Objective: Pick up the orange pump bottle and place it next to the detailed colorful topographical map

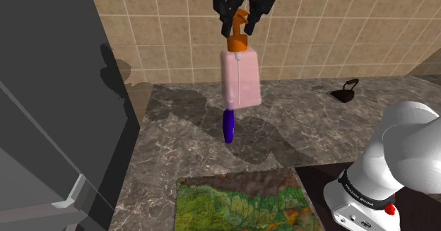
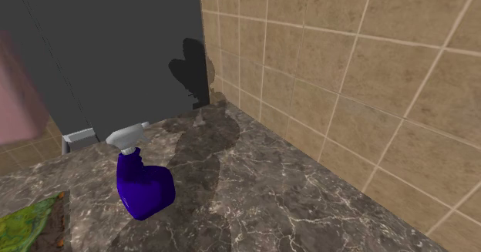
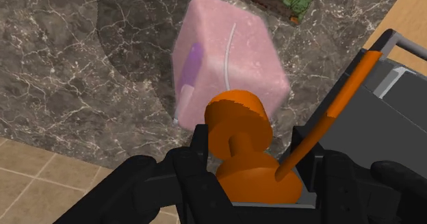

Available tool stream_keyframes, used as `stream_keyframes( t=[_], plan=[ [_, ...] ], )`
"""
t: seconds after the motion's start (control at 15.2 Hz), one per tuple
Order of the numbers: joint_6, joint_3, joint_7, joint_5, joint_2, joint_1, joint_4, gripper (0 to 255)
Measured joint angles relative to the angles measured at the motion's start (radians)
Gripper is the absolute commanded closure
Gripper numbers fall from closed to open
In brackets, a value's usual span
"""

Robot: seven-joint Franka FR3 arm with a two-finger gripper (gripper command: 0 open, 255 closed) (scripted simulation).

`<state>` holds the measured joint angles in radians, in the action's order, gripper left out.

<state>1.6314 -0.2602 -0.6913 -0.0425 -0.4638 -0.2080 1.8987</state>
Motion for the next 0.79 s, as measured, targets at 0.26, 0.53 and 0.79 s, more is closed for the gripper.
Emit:
stream_keyframes(
  t=[0.26, 0.53, 0.79],
  plan=[
    [-0.033, -0.065, -0.088, -0.026, -0.046, -0.03, 0.011, 255],
    [-0.05, -0.134, -0.176, -0.05, -0.067, -0.054, 0.01, 255],
    [-0.075, -0.212, -0.273, -0.075, -0.075, -0.076, -0.012, 255]
  ],
)
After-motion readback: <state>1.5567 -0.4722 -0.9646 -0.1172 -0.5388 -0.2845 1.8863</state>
